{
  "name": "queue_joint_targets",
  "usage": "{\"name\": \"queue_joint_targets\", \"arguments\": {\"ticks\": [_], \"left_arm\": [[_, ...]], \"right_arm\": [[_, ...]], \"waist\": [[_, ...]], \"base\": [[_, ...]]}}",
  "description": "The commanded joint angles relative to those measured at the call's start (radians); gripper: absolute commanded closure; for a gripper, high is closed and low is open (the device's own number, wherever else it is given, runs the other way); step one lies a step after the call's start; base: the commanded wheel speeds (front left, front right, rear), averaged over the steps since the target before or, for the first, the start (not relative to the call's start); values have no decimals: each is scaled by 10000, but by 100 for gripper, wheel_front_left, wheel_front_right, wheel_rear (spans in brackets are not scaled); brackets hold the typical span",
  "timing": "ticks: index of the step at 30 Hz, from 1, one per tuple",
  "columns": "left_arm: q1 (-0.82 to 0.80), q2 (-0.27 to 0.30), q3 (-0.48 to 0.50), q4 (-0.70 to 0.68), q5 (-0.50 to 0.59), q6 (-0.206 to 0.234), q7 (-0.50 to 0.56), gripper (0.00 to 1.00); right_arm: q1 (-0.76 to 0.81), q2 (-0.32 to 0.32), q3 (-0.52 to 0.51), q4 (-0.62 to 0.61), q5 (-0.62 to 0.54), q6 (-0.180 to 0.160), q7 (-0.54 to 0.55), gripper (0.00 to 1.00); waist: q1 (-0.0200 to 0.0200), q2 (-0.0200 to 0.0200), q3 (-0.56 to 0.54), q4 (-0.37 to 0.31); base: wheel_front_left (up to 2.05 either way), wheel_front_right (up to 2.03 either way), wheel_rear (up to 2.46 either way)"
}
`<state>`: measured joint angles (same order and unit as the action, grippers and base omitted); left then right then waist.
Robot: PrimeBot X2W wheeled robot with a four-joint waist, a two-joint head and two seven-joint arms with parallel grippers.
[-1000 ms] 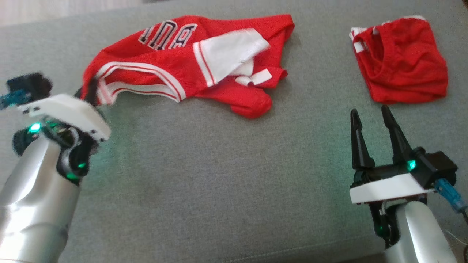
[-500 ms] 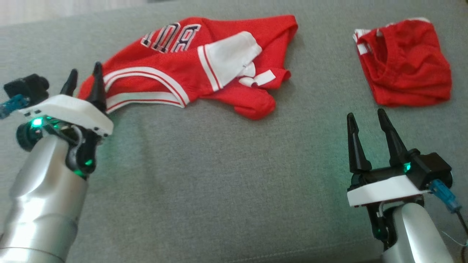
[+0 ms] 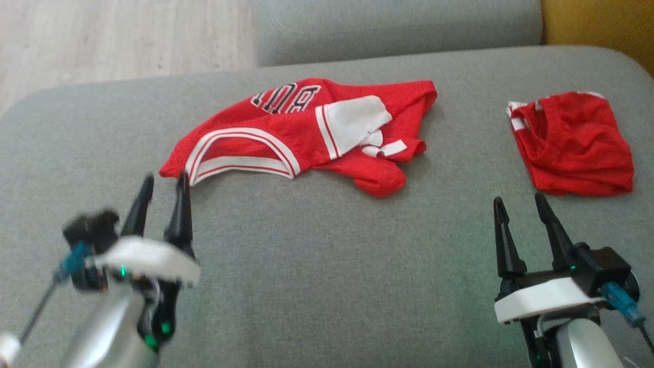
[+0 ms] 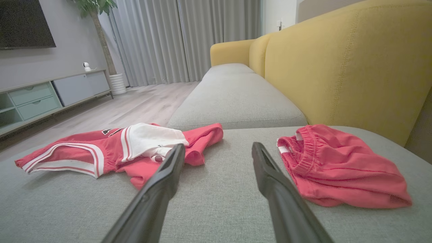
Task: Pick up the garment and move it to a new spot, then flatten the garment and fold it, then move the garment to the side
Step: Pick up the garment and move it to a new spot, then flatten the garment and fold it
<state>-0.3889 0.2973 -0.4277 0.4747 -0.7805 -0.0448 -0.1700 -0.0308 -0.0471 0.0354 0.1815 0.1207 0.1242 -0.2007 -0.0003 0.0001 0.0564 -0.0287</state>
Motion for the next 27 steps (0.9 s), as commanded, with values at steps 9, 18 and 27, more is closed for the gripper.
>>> {"name": "queue_joint_targets", "arguments": {"ticks": [9,18,27], "left_arm": [[3043,11,436,-2270,396,1416,-788,0],[4177,-298,733,-2951,1217,2050,-909,0],[4292,-380,824,-3017,1395,2021,-915,0]], "right_arm": [[401,-31,410,-195,10,65,-7,0],[521,-31,474,32,76,65,-103,0],[453,-31,696,379,146,65,-204,0]], "waist": [[3,-1,-652,390],[3,-1,-814,550],[3,-1,-823,569]], "base": [[0,0,0],[0,0,0],[0,0,0]]}}
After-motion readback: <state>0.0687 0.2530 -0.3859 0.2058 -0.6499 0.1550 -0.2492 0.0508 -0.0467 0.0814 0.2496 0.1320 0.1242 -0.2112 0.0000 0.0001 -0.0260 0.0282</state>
